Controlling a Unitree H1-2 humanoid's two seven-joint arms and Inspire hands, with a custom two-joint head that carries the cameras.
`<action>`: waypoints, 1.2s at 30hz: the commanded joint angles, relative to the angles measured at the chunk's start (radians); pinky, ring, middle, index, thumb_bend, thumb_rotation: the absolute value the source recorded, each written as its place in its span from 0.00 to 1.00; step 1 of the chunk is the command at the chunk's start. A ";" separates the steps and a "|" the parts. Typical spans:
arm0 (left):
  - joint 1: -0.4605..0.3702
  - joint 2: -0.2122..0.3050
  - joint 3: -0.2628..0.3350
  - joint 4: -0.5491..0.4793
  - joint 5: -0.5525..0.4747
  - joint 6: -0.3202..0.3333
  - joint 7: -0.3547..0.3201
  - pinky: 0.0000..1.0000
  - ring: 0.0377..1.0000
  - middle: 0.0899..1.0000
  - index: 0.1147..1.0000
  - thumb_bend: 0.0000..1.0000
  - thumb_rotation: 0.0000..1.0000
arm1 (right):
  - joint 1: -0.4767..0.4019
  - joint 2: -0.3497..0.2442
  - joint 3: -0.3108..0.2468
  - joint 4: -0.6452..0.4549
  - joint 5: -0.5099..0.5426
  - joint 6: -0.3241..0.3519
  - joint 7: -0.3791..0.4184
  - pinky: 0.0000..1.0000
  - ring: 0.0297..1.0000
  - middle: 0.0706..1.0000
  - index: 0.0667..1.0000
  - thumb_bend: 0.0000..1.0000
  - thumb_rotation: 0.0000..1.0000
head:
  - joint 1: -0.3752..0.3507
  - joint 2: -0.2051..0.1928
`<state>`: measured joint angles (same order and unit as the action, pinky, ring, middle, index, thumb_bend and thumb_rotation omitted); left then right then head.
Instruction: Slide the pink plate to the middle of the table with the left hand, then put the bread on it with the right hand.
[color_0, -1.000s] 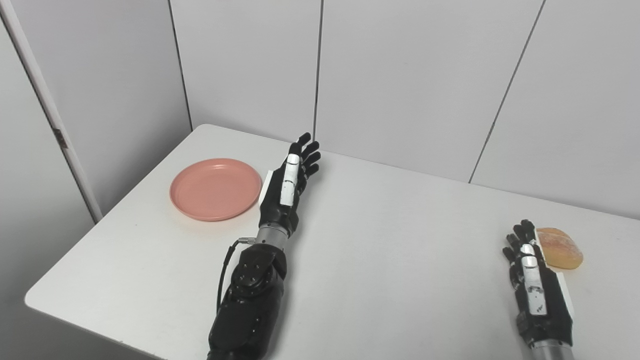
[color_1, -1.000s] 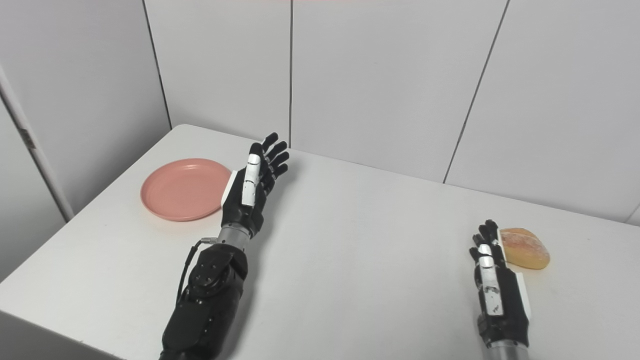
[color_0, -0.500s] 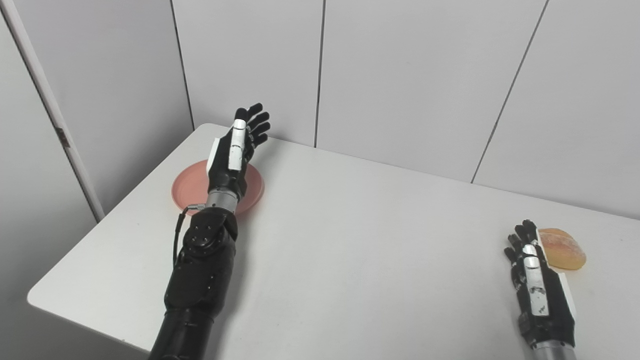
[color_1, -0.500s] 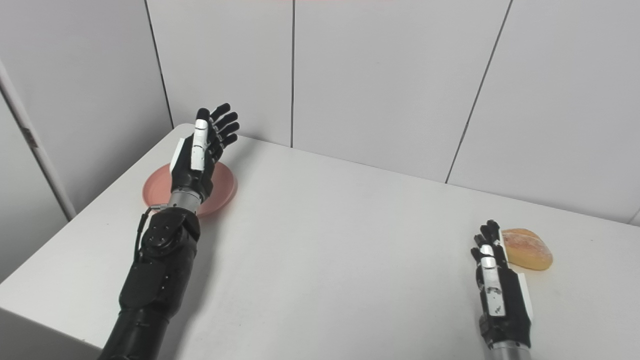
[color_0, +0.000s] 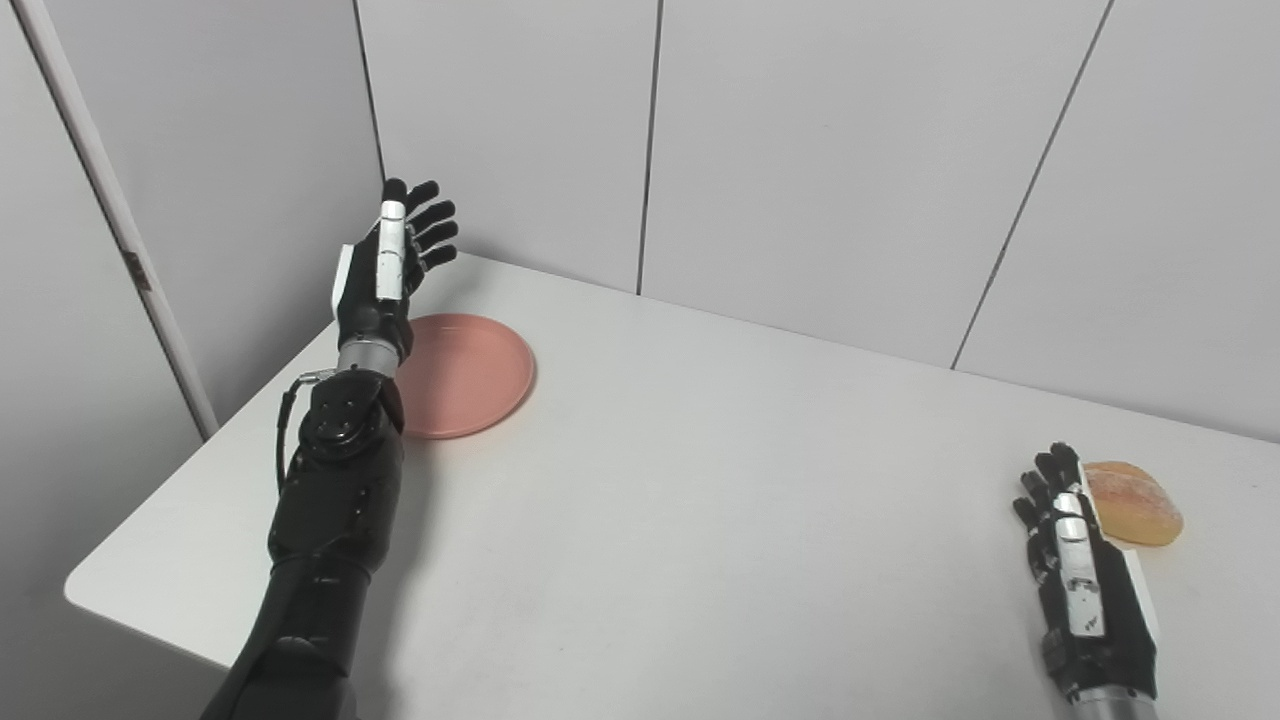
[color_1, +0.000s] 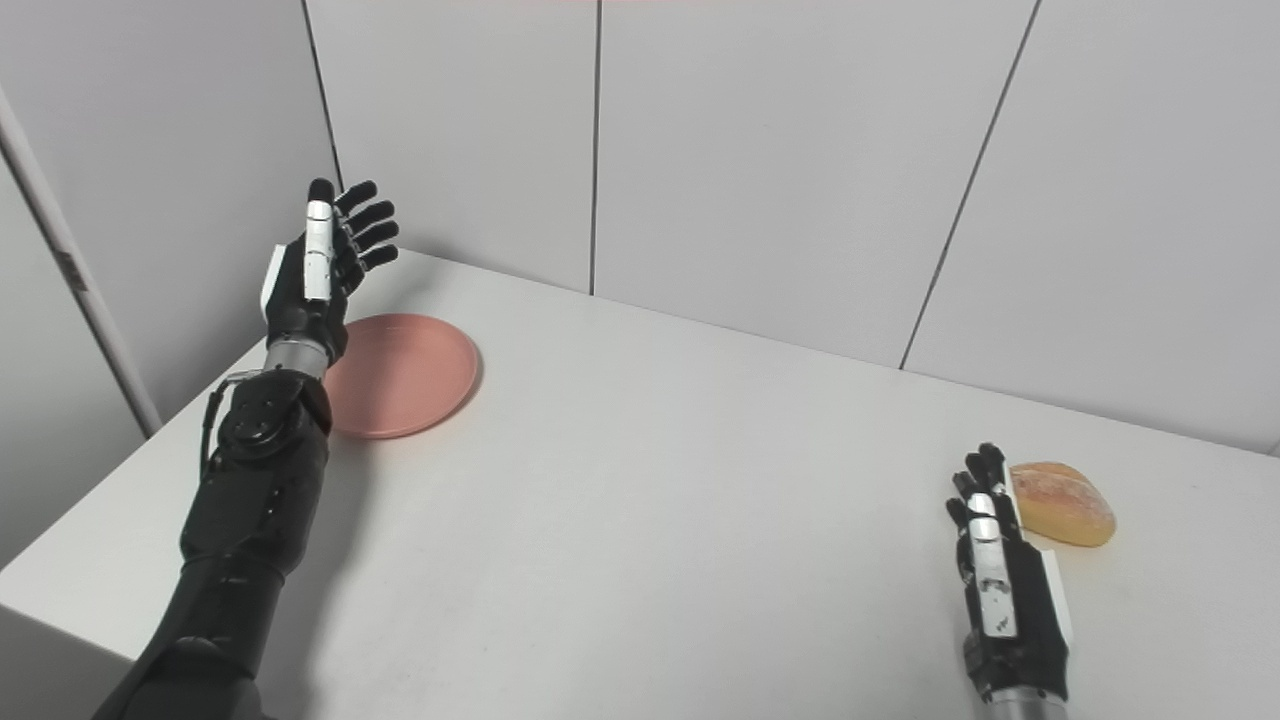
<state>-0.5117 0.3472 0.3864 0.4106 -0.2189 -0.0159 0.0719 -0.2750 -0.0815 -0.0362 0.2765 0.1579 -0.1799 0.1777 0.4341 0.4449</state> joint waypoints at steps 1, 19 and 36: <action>-0.073 0.043 0.010 0.009 -0.006 -0.045 0.007 0.77 0.78 0.76 0.74 0.83 1.00 | 0.017 0.002 -0.003 0.023 0.013 -0.038 0.010 1.00 1.00 1.00 1.00 0.54 0.92 | 0.003 0.001; -0.111 0.140 0.029 0.259 0.007 -0.109 0.010 0.75 0.76 0.74 0.71 0.78 1.00 | 0.023 -0.005 0.001 -0.008 0.029 -0.003 0.017 1.00 1.00 1.00 1.00 0.54 0.91 | 0.016 0.007; -0.102 0.168 0.006 0.372 0.011 -0.145 0.013 0.81 0.78 0.75 0.73 0.84 1.00 | 0.026 -0.006 0.001 -0.022 0.027 0.004 0.011 1.00 1.00 1.00 1.00 0.55 0.92 | 0.017 0.011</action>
<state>-0.5660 0.4793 0.3956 0.7844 -0.2147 -0.1167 0.0785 -0.2656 -0.0874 -0.0345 0.2612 0.1793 -0.1773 0.1840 0.4525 0.4556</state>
